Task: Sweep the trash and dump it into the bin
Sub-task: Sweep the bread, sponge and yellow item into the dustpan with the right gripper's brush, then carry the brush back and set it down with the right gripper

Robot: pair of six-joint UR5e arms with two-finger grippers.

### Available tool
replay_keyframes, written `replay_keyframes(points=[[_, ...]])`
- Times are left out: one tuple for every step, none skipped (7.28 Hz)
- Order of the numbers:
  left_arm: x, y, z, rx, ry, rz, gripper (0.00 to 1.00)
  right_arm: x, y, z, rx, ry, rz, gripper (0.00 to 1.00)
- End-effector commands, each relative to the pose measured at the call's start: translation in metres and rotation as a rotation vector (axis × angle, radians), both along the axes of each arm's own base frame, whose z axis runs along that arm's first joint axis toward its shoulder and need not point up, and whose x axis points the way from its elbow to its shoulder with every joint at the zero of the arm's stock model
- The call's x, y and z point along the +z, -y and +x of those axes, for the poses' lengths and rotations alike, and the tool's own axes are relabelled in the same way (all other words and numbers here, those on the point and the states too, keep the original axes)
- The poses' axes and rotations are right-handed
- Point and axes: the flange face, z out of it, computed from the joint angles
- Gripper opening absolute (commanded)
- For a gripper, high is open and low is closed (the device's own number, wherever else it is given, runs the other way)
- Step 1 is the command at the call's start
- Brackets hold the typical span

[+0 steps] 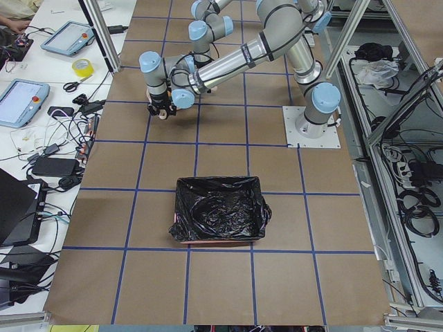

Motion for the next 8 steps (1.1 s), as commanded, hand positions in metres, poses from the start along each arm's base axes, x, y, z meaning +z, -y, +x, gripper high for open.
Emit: replay_keyframes(points=[[-0.005,0.0,-0.002,-0.004,0.001,0.004,0.0,0.025,0.01,-0.029,0.006,-0.052,0.014,0.26],[-0.007,0.0,-0.004,-0.006,0.002,0.006,0.0,0.059,0.024,-0.075,-0.032,-0.073,0.059,0.26],[-0.007,0.0,-0.008,-0.012,0.004,0.003,0.0,0.086,0.036,-0.12,0.006,-0.073,0.091,0.26],[-0.007,0.0,-0.012,-0.017,0.006,0.003,0.0,0.091,0.044,-0.167,-0.013,-0.08,0.122,0.25],[-0.008,0.001,-0.014,-0.02,0.006,0.003,0.0,0.089,0.055,-0.227,-0.017,-0.111,0.128,0.25],[-0.009,0.001,-0.017,-0.023,0.005,0.005,0.0,0.095,0.066,-0.302,-0.025,-0.129,0.128,0.25],[-0.01,0.001,-0.016,-0.015,0.004,0.004,0.0,0.104,0.065,-0.377,-0.02,-0.123,0.135,0.23],[-0.009,0.001,-0.016,-0.009,-0.005,0.001,0.0,0.09,0.06,-0.454,0.013,-0.128,0.171,0.17]])
